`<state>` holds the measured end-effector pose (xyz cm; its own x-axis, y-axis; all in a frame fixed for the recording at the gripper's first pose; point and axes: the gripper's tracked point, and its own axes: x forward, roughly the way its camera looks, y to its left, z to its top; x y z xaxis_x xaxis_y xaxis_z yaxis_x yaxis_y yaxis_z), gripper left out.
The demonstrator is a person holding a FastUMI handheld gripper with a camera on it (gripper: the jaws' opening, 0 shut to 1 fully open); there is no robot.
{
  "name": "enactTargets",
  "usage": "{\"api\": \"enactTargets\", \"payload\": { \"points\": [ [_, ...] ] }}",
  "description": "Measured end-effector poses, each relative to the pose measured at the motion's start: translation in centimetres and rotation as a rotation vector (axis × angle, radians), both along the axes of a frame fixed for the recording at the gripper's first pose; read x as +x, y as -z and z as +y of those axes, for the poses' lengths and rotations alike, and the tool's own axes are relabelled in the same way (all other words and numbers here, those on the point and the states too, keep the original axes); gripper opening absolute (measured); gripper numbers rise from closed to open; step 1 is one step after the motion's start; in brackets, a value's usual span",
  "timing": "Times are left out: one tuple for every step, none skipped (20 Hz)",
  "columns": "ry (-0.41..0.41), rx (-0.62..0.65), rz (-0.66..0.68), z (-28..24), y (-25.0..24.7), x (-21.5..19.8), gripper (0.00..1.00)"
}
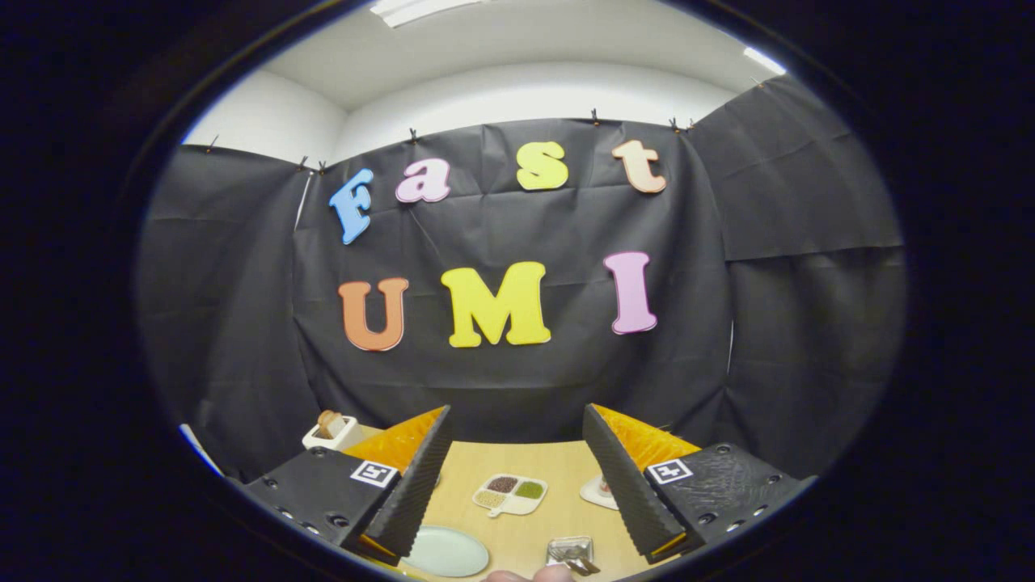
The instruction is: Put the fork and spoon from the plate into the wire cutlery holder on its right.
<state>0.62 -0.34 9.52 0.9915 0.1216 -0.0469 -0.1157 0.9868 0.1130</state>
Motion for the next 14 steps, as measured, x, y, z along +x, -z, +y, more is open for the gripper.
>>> {"api": "enactTargets", "payload": {
  "points": [
    [0.001,0.002,-0.001,0.1,0.0,0.0,0.96],
    [0.001,0.004,0.004,0.3,0.1,-0.1,0.96],
    [-0.002,0.006,0.007,0.5,0.2,-0.1,0.96],
    [-0.002,0.006,0.012,0.7,0.2,0.0,0.96],
    [-0.003,0.006,0.016,0.9,0.3,0.0,0.96],
    [-0.003,0.008,0.019,0.9,0.3,0.0,0.96],
    [0.001,0.009,0.020,1.0,0.2,0.0,0.96],
    [0.004,0.006,0.020,1.0,0.5,1.1,0.96],
    [0.005,0.003,0.018,1.1,0.4,1.1,0.96],
    [0.006,0.000,0.013,1.2,0.3,1.0,0.96],
    [0.009,-0.001,0.007,1.3,0.2,1.1,0.96],
    [0.011,0.001,0.001,1.2,0.0,1.0,0.96],
    [0.012,0.000,-0.003,1.2,0.0,1.0,0.96],
    [0.014,-0.003,-0.004,1.1,-0.1,0.9,0.96]
  ]
}}
